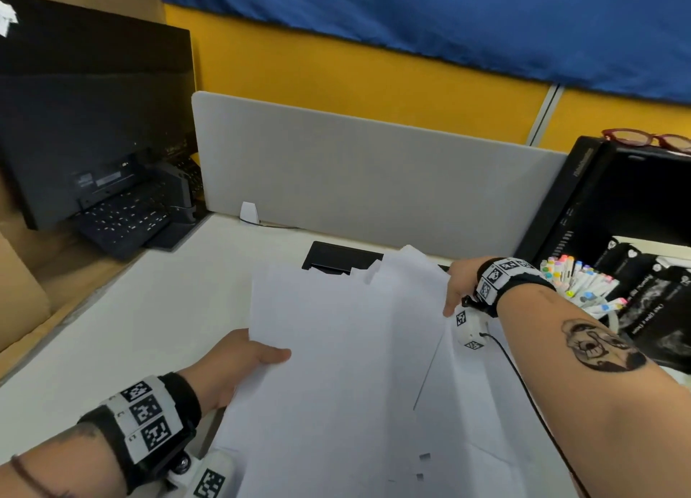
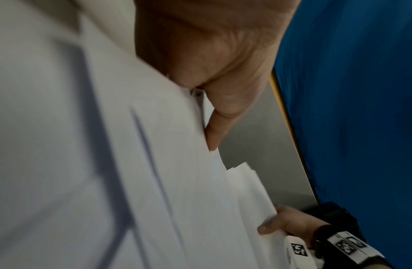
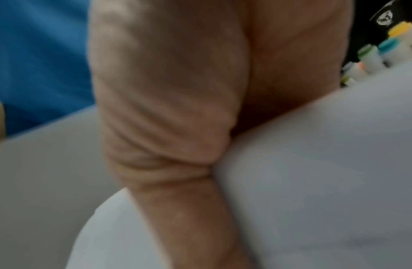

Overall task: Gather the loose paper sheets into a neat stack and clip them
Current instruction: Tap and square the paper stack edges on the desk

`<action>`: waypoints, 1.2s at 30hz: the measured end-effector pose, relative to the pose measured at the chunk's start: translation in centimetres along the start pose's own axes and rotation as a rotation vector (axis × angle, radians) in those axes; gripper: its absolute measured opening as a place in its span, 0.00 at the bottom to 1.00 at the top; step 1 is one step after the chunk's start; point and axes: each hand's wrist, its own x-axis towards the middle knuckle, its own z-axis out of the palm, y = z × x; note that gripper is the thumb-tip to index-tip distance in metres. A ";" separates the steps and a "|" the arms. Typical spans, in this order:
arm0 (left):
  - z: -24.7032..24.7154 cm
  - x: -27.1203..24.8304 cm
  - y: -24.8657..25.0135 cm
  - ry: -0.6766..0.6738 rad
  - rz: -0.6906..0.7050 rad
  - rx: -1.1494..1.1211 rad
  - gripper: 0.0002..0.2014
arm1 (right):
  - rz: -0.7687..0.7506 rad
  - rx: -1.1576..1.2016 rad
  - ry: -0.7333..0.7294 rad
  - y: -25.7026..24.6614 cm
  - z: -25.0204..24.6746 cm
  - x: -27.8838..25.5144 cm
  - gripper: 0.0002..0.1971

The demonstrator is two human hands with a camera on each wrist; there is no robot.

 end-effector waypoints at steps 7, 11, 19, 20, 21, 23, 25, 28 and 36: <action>0.0 0.3 -0.2 0.024 -0.008 0.000 0.12 | 0.016 0.705 0.671 3.3 -4.6 -5.9 0.15; 0.1 -0.1 -0.1 0.038 -0.008 -0.014 0.12 | -0.202 1.396 0.780 4.0 -3.5 -10.7 0.24; -0.1 -0.9 1.1 -0.066 -0.030 -0.188 0.47 | -0.140 1.735 0.108 -3.1 7.1 -13.5 0.17; -0.3 -0.9 1.0 -0.096 -0.028 -0.184 0.43 | -0.115 1.702 0.048 -4.3 8.6 -13.7 0.16; -0.2 -1.4 1.1 -0.115 -0.025 -0.180 0.38 | -0.074 1.671 0.025 -5.3 10.2 -13.4 0.17; 0.2 -1.9 1.3 -0.100 0.006 -0.106 0.30 | 0.023 1.535 0.046 -6.4 12.6 -12.7 0.28; 0.1 -1.8 1.0 -0.098 0.048 -0.060 0.22 | 0.091 1.325 0.140 -6.4 13.8 -12.1 0.34; -0.3 -0.9 0.2 -0.078 -0.013 -0.041 0.19 | 0.164 1.308 0.287 -5.5 13.9 -12.0 0.22; -1.3 -0.5 0.3 -0.145 -0.072 -0.140 0.27 | 0.072 1.293 0.353 -5.4 14.5 -11.6 0.18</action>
